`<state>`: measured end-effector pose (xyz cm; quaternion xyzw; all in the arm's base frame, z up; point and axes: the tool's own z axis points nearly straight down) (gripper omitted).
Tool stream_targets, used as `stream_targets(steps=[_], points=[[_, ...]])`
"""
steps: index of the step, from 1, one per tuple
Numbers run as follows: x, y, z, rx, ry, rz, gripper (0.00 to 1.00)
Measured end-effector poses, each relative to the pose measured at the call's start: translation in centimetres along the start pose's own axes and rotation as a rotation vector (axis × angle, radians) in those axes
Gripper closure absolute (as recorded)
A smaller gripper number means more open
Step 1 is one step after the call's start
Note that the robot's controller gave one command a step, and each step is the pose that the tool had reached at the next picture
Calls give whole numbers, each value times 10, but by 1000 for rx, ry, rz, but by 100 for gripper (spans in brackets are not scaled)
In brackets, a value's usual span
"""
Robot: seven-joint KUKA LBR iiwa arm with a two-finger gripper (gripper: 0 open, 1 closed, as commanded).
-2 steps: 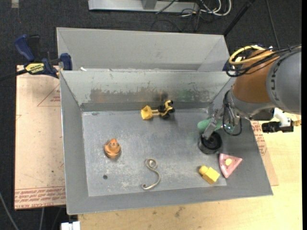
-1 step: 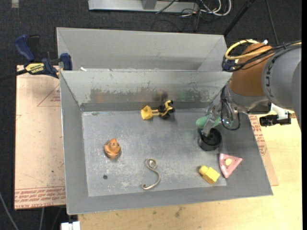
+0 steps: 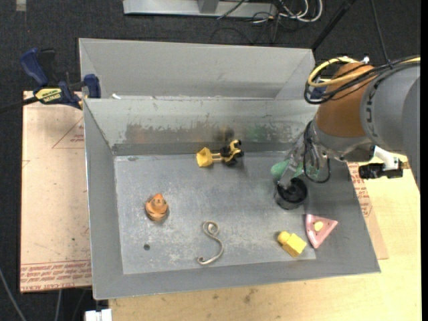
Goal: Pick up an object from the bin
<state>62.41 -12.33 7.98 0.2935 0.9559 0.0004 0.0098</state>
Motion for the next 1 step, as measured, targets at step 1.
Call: stream_targets(steps=[1], points=[[0, 0, 0, 0, 0, 0, 100]])
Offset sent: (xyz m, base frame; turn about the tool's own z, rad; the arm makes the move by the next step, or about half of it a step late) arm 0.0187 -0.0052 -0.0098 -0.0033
